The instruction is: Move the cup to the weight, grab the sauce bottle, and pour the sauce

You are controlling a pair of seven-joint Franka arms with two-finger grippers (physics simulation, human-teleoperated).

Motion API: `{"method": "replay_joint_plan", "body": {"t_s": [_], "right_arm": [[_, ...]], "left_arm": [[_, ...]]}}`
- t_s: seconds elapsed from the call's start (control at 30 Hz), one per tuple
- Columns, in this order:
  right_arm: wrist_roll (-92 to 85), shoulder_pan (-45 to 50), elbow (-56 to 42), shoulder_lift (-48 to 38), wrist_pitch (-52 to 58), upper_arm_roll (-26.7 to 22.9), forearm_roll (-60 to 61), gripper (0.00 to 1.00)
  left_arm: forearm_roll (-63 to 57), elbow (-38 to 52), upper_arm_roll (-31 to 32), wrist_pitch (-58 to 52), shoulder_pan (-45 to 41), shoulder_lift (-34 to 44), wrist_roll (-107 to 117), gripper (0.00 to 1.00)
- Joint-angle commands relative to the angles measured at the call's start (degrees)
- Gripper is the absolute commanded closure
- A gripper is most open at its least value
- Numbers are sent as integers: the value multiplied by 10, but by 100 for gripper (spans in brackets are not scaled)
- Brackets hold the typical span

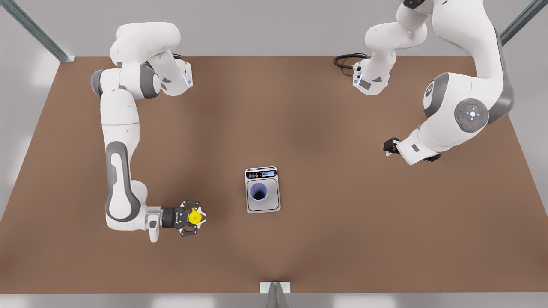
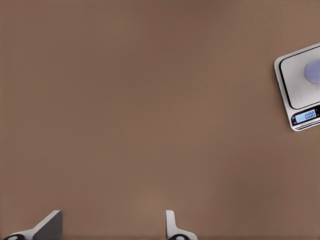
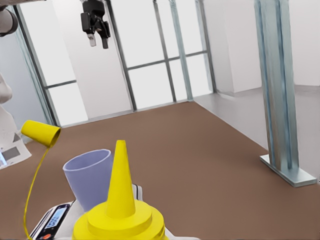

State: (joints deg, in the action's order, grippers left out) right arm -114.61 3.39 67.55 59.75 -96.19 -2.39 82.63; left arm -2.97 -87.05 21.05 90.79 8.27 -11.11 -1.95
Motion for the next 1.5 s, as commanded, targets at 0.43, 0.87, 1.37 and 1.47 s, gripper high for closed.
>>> {"method": "replay_joint_plan", "body": {"t_s": [0.43,0.87,1.37,1.47], "right_arm": [[-163,0,-6,47,-2,25,48,79],[-164,-10,-3,47,1,28,61,0],[-167,-29,-1,44,28,27,57,0],[-169,-33,-1,44,31,28,56,0]], "left_arm": [[-4,1,1,-3,-5,1,6,0],[-5,4,0,0,-11,-2,30,0],[-5,4,0,-2,-11,-2,29,0],[-5,4,0,-2,-12,-2,29,0]]}}
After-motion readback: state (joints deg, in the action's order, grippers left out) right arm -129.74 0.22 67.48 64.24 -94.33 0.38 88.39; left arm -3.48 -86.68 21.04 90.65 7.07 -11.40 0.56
